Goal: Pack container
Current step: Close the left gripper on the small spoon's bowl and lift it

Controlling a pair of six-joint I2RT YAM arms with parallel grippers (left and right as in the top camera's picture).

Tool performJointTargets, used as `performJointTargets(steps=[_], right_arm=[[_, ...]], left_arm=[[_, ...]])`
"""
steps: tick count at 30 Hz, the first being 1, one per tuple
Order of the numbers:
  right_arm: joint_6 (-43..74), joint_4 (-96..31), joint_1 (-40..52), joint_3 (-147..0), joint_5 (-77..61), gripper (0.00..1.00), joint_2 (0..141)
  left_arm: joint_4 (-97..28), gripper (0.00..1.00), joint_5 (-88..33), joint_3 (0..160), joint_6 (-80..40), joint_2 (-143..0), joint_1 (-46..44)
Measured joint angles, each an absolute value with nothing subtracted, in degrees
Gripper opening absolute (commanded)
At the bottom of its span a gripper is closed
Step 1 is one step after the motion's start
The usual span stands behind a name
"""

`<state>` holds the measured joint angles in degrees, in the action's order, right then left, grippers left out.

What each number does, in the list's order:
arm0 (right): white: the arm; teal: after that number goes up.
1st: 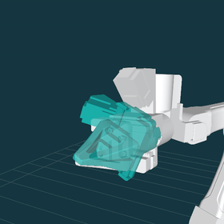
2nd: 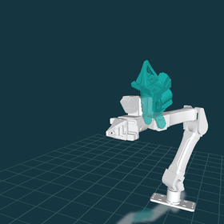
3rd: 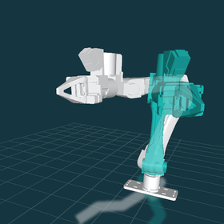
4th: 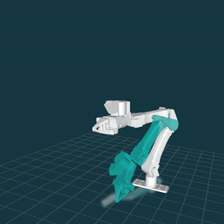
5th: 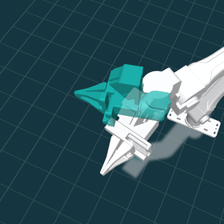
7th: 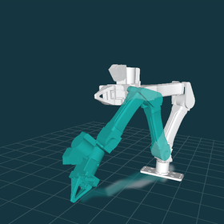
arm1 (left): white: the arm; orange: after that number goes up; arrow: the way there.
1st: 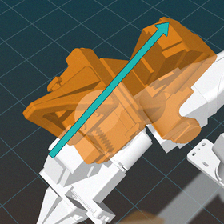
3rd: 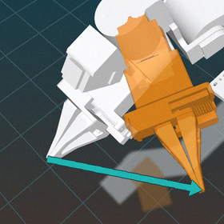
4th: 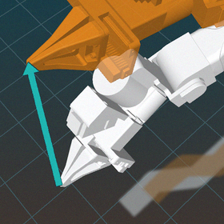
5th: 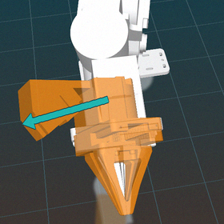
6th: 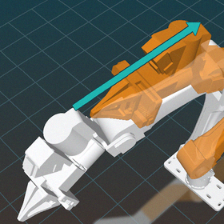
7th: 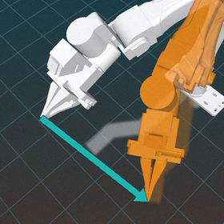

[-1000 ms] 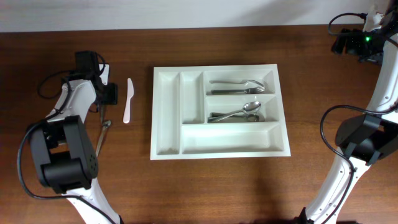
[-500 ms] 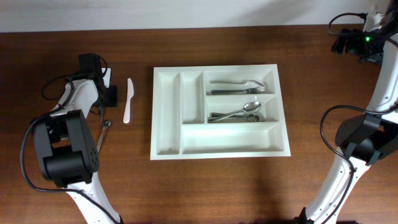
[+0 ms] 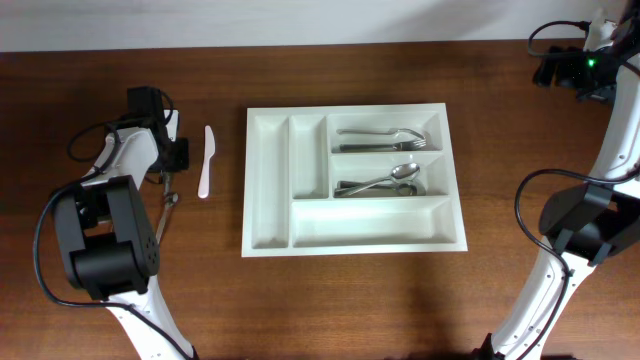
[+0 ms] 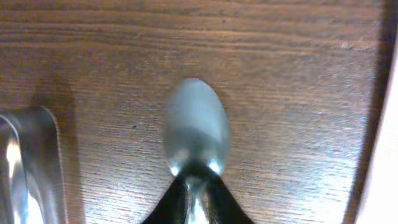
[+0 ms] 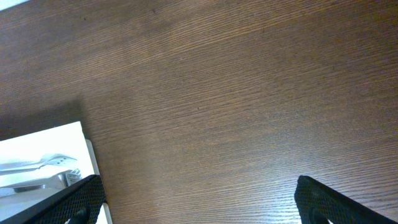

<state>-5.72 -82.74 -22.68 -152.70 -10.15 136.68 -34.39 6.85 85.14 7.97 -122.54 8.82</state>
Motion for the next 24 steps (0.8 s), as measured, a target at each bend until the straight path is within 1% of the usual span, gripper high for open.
performJointTargets(steps=[3,13,24], right_arm=[[-5.72,-82.76,-22.68,-152.70,-10.17,0.99,136.68],[-5.74,-82.76,-22.68,-152.70,-10.17,0.99,136.68],[-5.72,-82.76,-22.68,-152.70,-10.15,0.99,136.68]], left_arm=[[-34.39,0.05,7.38,85.14,7.88,-122.61,8.82],[-36.67,0.02,10.63,86.98,7.86,-123.50,8.82],[-46.44,0.02,10.90,99.26,7.86,-123.22,8.75]])
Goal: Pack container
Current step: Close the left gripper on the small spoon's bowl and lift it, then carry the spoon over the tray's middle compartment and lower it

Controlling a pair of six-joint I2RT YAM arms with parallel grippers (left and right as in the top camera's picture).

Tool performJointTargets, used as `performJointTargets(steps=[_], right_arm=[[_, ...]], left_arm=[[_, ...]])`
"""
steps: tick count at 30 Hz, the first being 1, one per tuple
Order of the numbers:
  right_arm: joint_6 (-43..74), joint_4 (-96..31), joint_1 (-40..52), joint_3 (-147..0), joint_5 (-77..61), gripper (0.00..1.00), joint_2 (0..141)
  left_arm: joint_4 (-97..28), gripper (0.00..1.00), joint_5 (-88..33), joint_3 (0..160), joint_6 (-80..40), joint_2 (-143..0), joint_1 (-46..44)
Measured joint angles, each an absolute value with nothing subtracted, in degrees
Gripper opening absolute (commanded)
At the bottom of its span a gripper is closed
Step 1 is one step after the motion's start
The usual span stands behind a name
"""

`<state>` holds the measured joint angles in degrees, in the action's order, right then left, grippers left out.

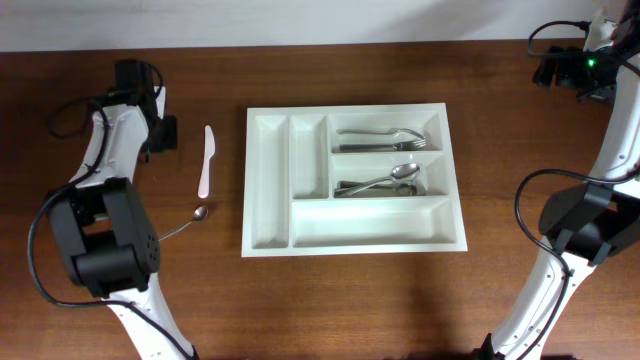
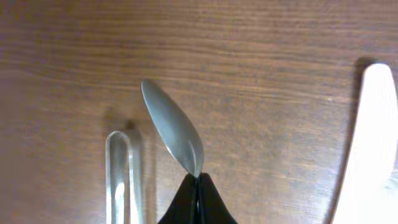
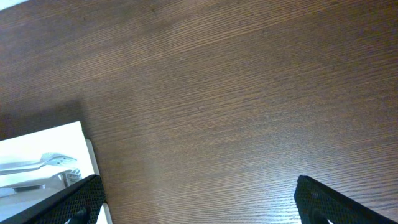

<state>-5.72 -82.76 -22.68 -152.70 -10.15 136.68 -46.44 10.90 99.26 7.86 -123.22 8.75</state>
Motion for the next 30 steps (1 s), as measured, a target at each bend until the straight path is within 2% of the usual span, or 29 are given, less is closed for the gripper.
performJointTargets(steps=[4,16,23,30], right_arm=[[-5.74,-82.76,-22.68,-152.70,-10.17,0.98,136.68],[-5.72,-82.76,-22.68,-152.70,-10.17,0.98,136.68],[-5.76,-82.74,-22.68,-152.70,-10.17,0.99,136.68],[-5.76,-82.76,-22.68,-152.70,-10.15,0.99,136.68]], left_arm=[[-48.29,0.02,8.43,101.45,7.90,-119.72,8.01],[-50.78,0.02,-12.36,102.02,11.05,-106.52,-0.62],[-53.41,0.02,-20.38,102.02,18.26,-105.97,-7.75],[-53.39,0.02,-22.74,102.02,28.23,-105.97,-18.57]])
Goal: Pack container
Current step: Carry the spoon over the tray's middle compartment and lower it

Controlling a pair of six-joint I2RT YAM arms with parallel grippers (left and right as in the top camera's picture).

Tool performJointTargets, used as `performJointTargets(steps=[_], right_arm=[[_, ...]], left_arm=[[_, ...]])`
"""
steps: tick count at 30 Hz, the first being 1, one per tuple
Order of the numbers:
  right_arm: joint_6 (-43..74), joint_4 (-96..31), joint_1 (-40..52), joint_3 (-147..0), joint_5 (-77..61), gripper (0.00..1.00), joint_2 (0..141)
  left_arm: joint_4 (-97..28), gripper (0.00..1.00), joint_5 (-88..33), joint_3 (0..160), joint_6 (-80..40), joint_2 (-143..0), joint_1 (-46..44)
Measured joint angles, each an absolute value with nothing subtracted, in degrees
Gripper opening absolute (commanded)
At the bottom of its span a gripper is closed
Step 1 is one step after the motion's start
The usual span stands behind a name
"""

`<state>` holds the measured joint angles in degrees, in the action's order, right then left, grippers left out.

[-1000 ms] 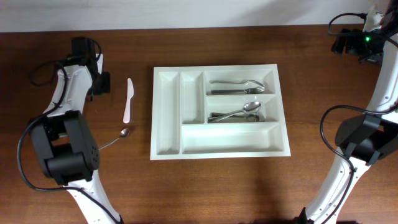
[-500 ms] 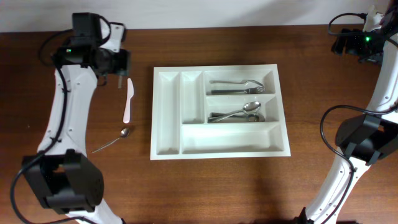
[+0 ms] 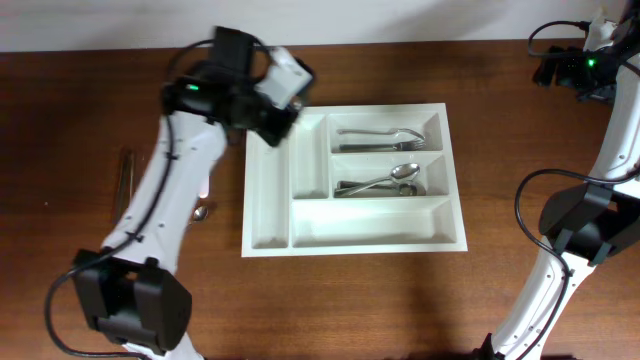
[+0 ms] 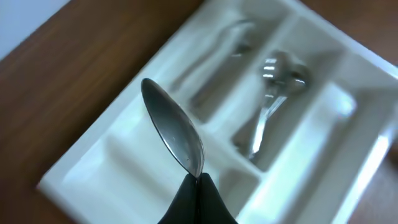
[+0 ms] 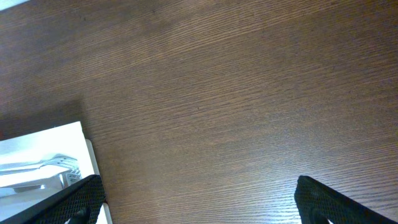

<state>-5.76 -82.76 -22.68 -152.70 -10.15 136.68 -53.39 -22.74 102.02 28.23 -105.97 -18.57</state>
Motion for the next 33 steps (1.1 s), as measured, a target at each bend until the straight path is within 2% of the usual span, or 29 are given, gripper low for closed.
performJointTargets(steps=[7,13,33], right_arm=[[-5.76,-82.76,-22.68,-152.70,-10.15,0.99,136.68],[-5.74,-82.76,-22.68,-152.70,-10.15,0.99,136.68],[-5.74,-82.76,-22.68,-152.70,-10.15,0.99,136.68]], left_arm=[[-53.12,0.02,-23.57,102.02,39.62,-105.97,-28.40],[-51.18,0.02,-23.79,102.02,43.97,-107.31,-32.67],[-48.97,0.02,-23.79,102.02,45.45,-116.01,-33.43]])
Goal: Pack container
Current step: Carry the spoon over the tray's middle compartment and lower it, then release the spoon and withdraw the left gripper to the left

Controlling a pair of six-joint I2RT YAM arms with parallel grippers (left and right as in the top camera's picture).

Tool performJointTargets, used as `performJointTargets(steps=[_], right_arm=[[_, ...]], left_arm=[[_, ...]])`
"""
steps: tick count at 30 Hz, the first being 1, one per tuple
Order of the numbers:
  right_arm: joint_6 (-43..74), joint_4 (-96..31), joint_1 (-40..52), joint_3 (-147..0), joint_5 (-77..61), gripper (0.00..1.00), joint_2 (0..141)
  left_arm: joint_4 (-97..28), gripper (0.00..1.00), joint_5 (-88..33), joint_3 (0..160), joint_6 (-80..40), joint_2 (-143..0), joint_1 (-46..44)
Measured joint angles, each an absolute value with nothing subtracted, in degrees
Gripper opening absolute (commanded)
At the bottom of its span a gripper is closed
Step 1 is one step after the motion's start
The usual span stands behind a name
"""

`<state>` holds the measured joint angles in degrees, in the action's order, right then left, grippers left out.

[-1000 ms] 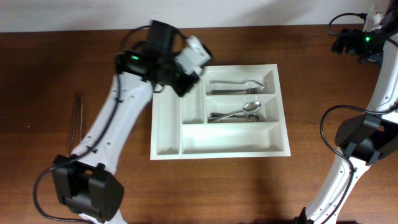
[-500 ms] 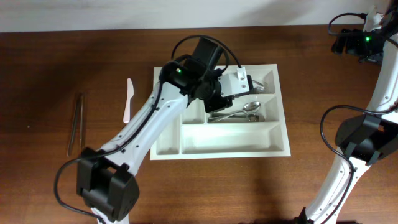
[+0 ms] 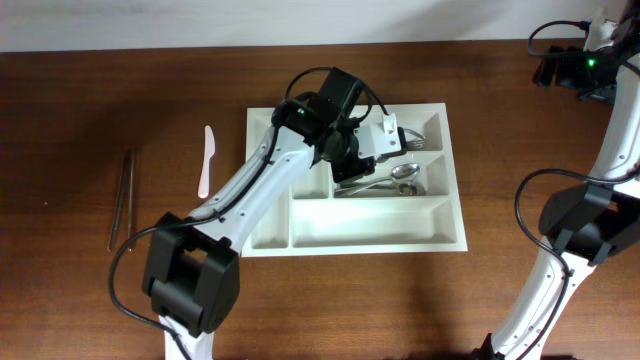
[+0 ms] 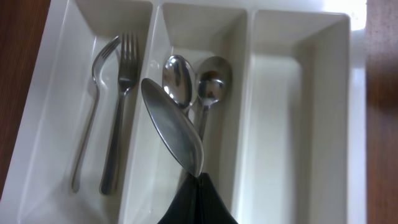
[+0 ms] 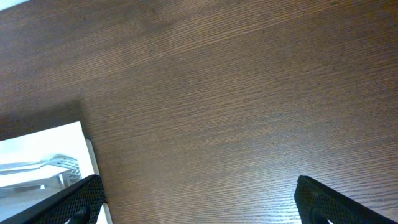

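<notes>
A white cutlery tray lies mid-table. My left gripper is shut on the handle of a metal spoon. The left wrist view shows this left gripper holding the spoon's bowl over the middle compartment, above two spoons that lie there. Two forks lie in the neighbouring compartment. The long compartment on the other side holds nothing. My right gripper is open over bare wood by the tray's corner, high at the far right of the table.
A white plastic knife lies left of the tray. Further left a thin metal utensil rests on the wood. The two narrow compartments at the tray's left end hold nothing. The right arm's base stands right of the tray.
My left gripper, still shut on the spoon, has gone from above the tray's far left corner to above the compartment with the spoons. The right arm has not moved.
My left gripper was shut on the spoon low over the table left of the white knife. Then it held the spoon higher at the far left. Then the spoon was over the tray's far left corner, and now it is over the spoon compartment.
</notes>
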<state>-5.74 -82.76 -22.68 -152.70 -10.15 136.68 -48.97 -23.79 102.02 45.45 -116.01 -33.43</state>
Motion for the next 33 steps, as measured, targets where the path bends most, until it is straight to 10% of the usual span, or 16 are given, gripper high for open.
performJointTargets(steps=[33], right_arm=[[-5.72,-82.74,-22.68,-152.70,-10.17,0.99,136.68]], left_arm=[[-42.17,0.02,-23.79,102.02,45.45,-123.57,-35.94]])
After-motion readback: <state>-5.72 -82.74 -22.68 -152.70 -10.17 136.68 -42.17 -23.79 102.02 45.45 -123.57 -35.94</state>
